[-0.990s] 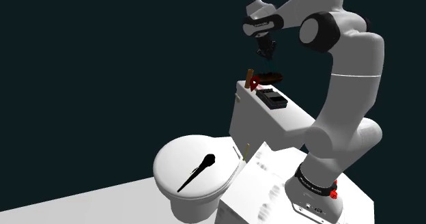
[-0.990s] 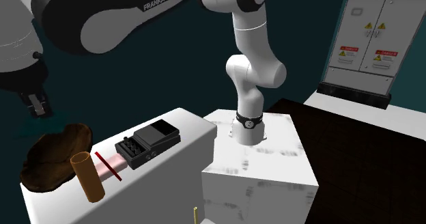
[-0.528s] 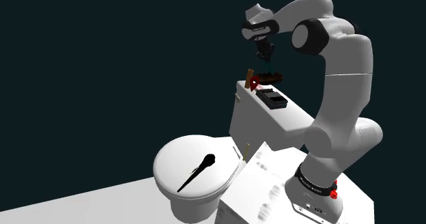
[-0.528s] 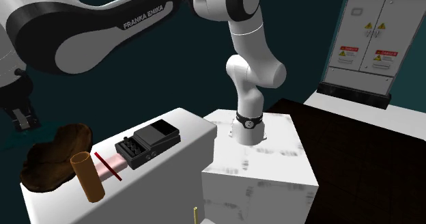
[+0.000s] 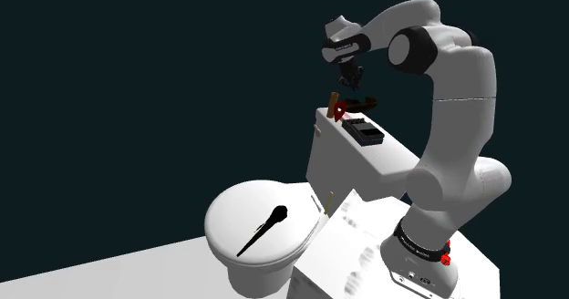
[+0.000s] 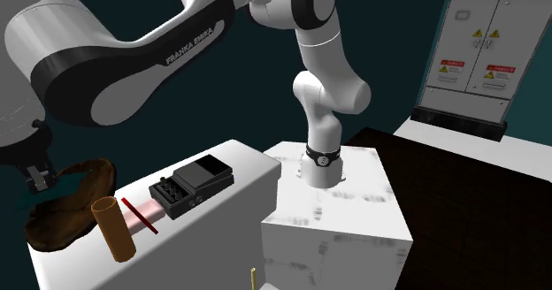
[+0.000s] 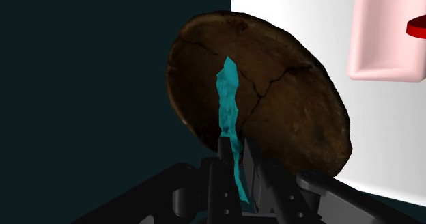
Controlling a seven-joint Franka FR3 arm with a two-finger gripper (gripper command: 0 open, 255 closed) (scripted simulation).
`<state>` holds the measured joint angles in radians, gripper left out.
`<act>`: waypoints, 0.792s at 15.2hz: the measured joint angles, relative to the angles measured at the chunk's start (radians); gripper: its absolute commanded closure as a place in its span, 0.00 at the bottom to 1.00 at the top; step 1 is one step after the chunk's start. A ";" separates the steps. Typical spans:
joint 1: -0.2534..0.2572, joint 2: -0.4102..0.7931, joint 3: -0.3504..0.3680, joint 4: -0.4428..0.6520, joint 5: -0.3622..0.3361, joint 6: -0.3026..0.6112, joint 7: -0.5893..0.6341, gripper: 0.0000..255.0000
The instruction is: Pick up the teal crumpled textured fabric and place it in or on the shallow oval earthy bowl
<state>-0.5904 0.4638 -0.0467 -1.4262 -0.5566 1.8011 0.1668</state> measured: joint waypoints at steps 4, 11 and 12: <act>0.001 -0.001 0.003 -0.021 -0.003 0.024 0.012 1.00; -0.004 0.003 0.000 -0.025 -0.004 0.020 0.012 0.00; -0.004 0.005 0.000 -0.024 -0.004 0.019 0.012 0.00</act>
<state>-0.5946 0.4689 -0.0469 -1.4505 -0.5601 1.8201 0.1790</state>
